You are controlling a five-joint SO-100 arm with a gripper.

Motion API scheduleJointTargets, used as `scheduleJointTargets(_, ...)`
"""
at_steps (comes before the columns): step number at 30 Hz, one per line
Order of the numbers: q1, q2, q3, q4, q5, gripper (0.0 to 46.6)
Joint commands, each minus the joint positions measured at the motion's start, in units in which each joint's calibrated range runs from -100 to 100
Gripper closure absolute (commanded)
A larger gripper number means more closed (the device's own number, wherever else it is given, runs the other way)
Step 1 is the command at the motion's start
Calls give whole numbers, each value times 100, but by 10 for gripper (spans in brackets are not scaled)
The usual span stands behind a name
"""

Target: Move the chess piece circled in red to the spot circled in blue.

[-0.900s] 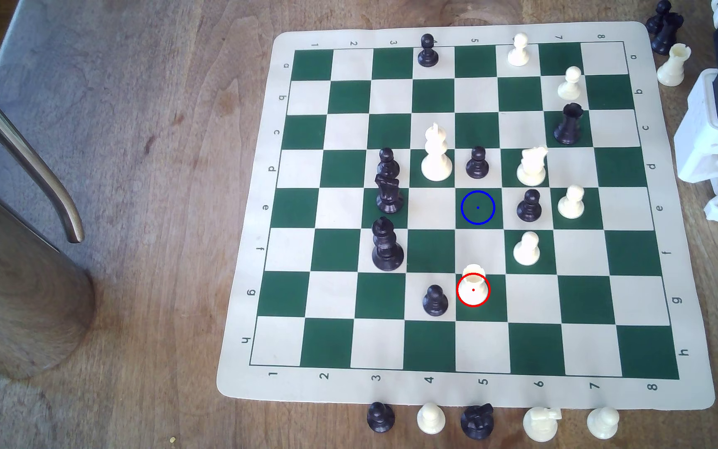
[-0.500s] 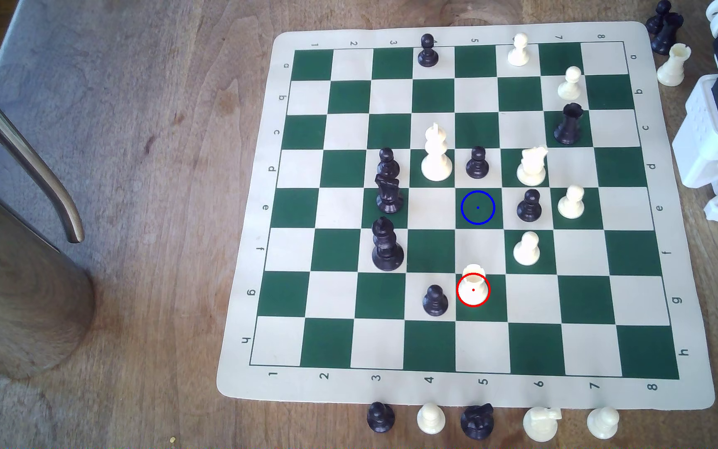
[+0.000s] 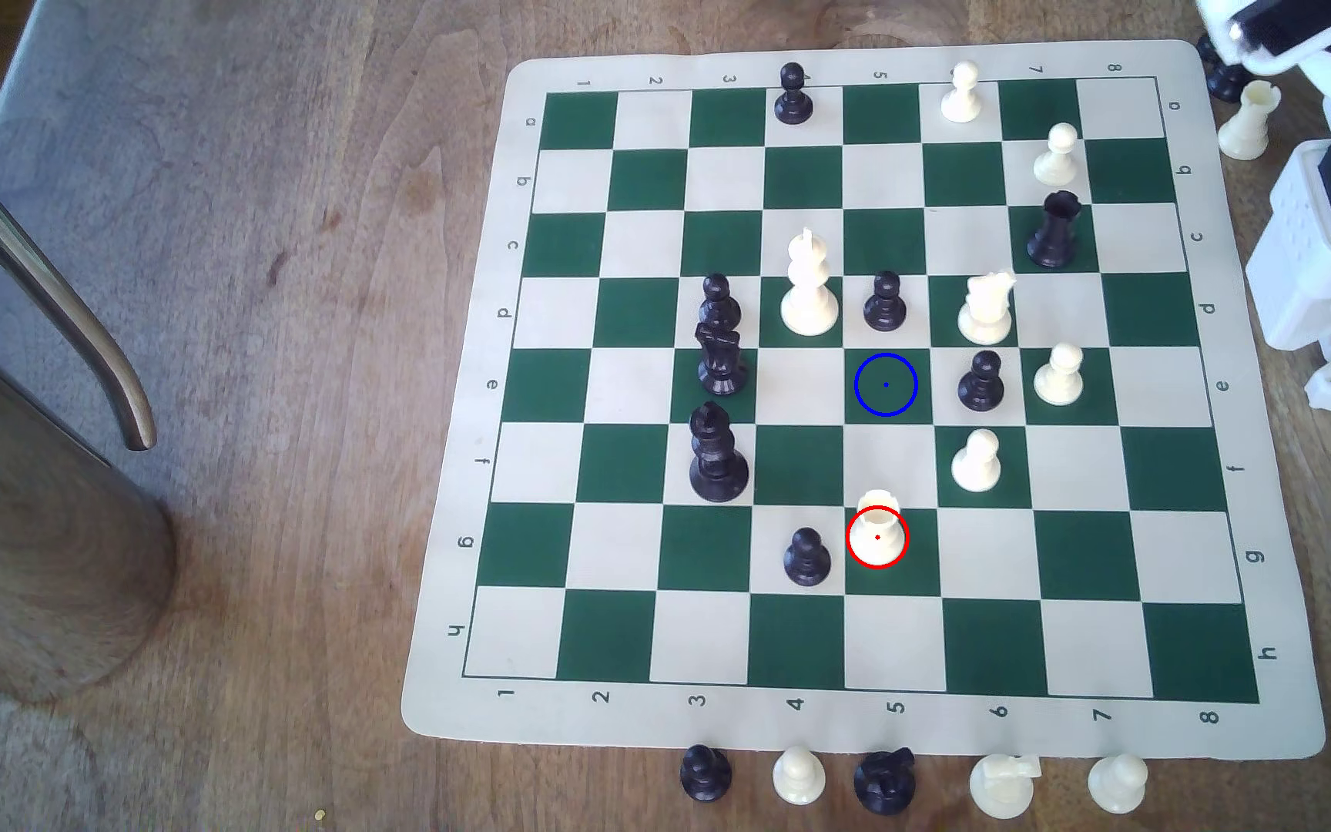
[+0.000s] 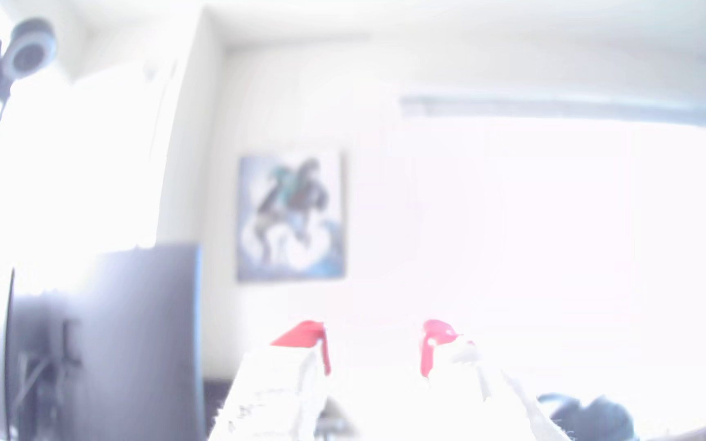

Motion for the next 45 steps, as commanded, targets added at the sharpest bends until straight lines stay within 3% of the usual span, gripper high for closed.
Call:
scheduleJointTargets(1, -263, 184, -1164, 2159, 176, 400)
scheduleJointTargets(3, -325, 354, -1363, 2519, 220, 358)
scheduleJointTargets(5, -380, 634, -2152, 3928, 264, 286)
scheduleJointTargets(7, -443, 965, -2687, 4690, 215, 286)
scheduleJointTargets(9, -490, 1483, -3403, 5599, 15, 280)
scheduleJointTargets(13, -795, 2264, -4790, 7712, -557, 193)
scheduleJointTargets(16, -834, 2544, -4953, 8195, -615, 190)
scheduleJointTargets(18, -920, 3070, -5352, 8727, -733, 223)
scheduleJointTargets(20, -982, 3418, -5497, 8842, -850, 224)
scheduleJointTargets(25, -1186, 4539, -5778, 8662, -1294, 211)
scheduleJointTargets(26, -1256, 4870, -5851, 8531, -1519, 218)
scheduleJointTargets(30, -1342, 5617, -6114, 8424, -1822, 228)
scheduleJointTargets(35, -1256, 6245, -6594, 8629, -1851, 266)
scheduleJointTargets(45, -1702, 8062, -7193, 8621, -1675, 304)
